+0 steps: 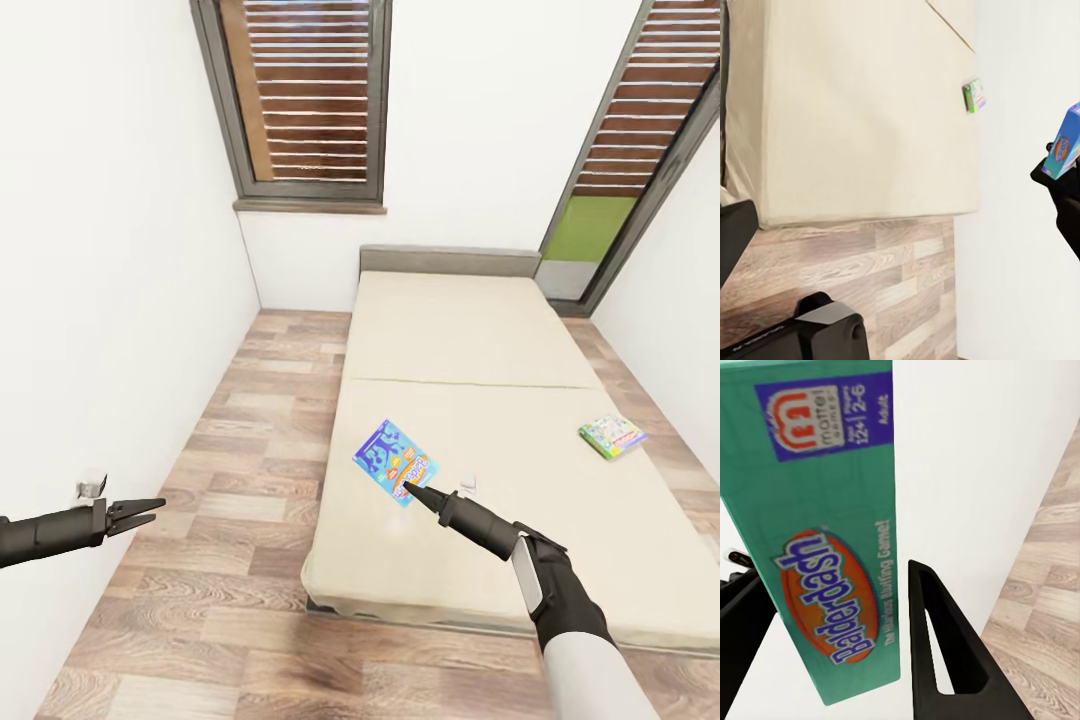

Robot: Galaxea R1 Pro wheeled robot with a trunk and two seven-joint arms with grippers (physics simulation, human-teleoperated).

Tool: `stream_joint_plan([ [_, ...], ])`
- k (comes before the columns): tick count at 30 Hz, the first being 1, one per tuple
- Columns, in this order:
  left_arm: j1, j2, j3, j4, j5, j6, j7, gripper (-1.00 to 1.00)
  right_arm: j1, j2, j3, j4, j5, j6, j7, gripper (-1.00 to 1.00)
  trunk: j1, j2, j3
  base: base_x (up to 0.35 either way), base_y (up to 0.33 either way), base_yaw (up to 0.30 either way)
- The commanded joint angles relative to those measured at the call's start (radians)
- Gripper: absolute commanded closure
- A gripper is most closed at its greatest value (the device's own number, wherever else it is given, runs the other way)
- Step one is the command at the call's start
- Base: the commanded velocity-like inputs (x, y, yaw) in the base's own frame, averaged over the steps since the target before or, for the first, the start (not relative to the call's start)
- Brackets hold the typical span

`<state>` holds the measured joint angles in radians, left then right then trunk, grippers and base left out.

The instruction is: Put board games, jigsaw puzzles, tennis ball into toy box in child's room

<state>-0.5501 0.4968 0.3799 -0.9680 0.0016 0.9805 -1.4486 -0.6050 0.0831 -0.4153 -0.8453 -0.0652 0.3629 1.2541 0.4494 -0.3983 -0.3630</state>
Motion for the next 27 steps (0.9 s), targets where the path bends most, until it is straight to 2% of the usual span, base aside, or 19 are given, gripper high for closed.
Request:
stream_joint_plan([
  [1, -0.001, 0.0, 0.0, 0.0, 0.0, 0.01, -0.004, -1.0, -0.001, 0.001, -0.003, 0.0, 0.0, 0.01, 0.004, 1.0, 0.001, -0.002, 0.0, 0.0, 0.0, 0.0],
  [11, -0.001, 0.0, -0.001, 0.0, 0.0, 0.01, -0.003, -1.0, -0.001, 0.001, -0.003, 0.0, 0.001, 0.01, 0.004, 1.0, 0.001, -0.002, 0.017, 0.0, 0.0, 0.0],
  [14, -0.001, -0.009, 0.0, 0.0, -0.002, 0.01, -0.004, -1.0, -0.001, 0.001, -0.003, 0.0, 0.001, 0.01, 0.004, 1.0, 0.001, -0.002, 0.022, 0.0, 0.0, 0.009],
  [27, 0.0, -0.015, -0.001, 0.0, -0.005, 0.01, -0.004, -1.0, -0.001, 0.0, -0.003, 0.0, -0.002, -0.011, 0.004, 1.0, 0.001, -0.002, 0.043, 0.0, -0.001, 0.069],
])
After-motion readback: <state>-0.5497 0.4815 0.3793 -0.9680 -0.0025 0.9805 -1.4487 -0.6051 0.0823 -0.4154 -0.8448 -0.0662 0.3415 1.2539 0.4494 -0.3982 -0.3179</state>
